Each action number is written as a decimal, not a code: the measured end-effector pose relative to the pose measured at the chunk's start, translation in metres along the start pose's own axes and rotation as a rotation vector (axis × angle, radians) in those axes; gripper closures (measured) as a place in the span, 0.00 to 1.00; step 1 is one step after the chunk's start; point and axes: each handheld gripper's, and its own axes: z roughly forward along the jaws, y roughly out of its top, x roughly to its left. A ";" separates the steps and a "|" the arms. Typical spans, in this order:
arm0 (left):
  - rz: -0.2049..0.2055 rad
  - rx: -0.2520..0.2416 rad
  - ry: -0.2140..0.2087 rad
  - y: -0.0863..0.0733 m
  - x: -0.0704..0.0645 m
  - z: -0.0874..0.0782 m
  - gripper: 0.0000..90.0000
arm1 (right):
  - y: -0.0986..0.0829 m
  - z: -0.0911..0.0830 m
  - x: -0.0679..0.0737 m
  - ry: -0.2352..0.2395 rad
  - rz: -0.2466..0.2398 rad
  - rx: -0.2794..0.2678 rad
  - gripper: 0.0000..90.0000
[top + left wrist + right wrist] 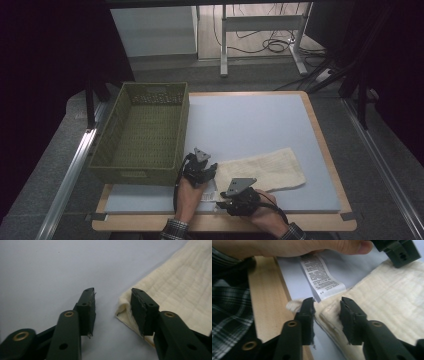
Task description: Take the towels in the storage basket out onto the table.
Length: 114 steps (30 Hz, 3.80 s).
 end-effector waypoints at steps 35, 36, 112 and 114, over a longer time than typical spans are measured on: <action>0.091 -0.099 -0.112 0.054 -0.024 -0.006 0.97 | -0.009 -0.066 -0.034 -0.066 0.140 -0.159 0.96; 0.101 -0.099 -0.114 0.057 -0.028 -0.005 0.97 | -0.010 -0.069 -0.035 -0.070 0.147 -0.163 0.96; 0.285 -0.066 -0.193 0.114 -0.102 0.059 0.40 | -0.112 -0.181 -0.118 -0.457 0.423 -0.200 0.55; 0.275 -0.057 -0.186 0.109 -0.099 0.062 0.40 | -0.107 -0.176 -0.120 -0.450 0.413 -0.197 0.54</action>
